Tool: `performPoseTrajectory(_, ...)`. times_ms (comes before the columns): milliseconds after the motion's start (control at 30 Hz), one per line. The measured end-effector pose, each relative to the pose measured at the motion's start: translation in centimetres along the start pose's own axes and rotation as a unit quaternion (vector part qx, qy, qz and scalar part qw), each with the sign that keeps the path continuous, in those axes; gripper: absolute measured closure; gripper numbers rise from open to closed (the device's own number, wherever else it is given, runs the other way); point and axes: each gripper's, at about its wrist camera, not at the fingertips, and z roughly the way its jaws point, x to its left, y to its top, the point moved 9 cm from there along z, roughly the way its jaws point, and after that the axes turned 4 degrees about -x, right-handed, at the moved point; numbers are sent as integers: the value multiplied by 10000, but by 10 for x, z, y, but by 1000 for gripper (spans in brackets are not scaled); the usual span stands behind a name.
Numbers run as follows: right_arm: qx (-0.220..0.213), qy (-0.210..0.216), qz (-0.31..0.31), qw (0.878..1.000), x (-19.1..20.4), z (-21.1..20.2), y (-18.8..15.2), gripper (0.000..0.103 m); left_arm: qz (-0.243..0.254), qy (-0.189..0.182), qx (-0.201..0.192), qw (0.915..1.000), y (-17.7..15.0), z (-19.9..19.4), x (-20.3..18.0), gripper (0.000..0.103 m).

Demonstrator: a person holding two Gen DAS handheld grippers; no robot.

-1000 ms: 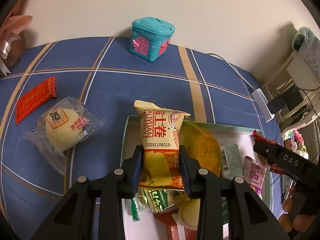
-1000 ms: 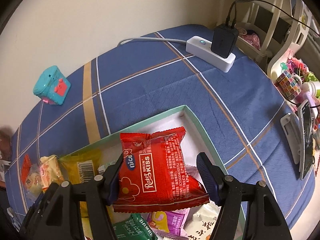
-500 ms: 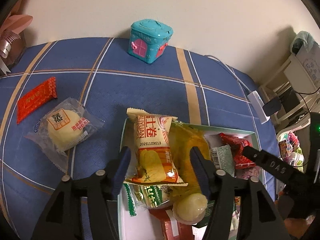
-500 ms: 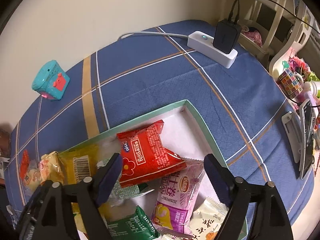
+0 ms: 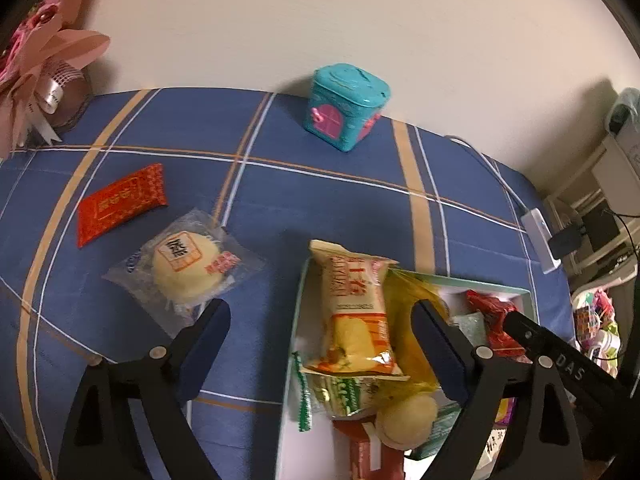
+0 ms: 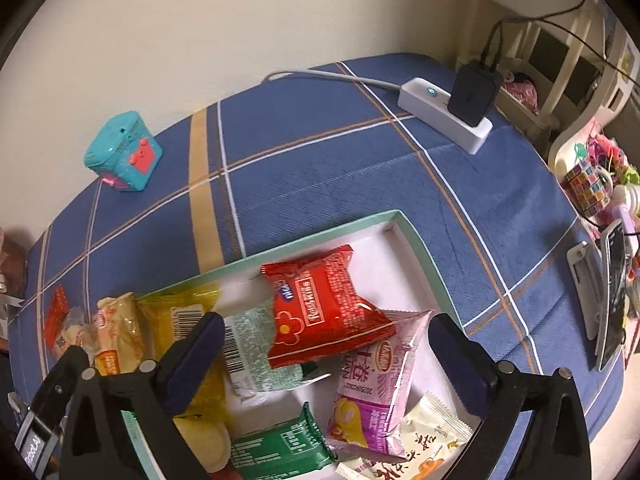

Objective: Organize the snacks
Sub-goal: 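Withdraw both grippers from the tray toward the red packet and bun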

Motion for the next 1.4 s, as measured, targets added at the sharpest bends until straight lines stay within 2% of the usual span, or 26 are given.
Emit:
performPoseTrajectory(100, -48, 43, -142, 9999, 11, -5, 0, 0, -58, 116, -49, 9999, 3, -2, 7, 1)
performPoseTrajectory(433, -151, 272, -573, 9979, 52, -23, -5, 0, -232, 316, 169, 9991, 5, -7, 34, 0)
performPoseTrajectory(600, -193, 371, -695, 9967, 71, -34, -8, 0, -281, 470, 40, 9985, 14, -24, 59, 0)
performPoseTrajectory(833, -363, 603, -994, 9926, 111, -53, -15, 0, -601, 957, -182, 9934, 22, -51, 119, 0)
performPoseTrajectory(1067, -363, 832, -1282, 9876, 159, -59, -32, 0, -917, 1493, -222, 9843, 18, -65, 184, 0)
performPoseTrajectory(1400, -177, 1256, -1673, 9777, 229, -53, -66, 0, -1048, 1628, -56, 9811, 9, -58, 229, 0)
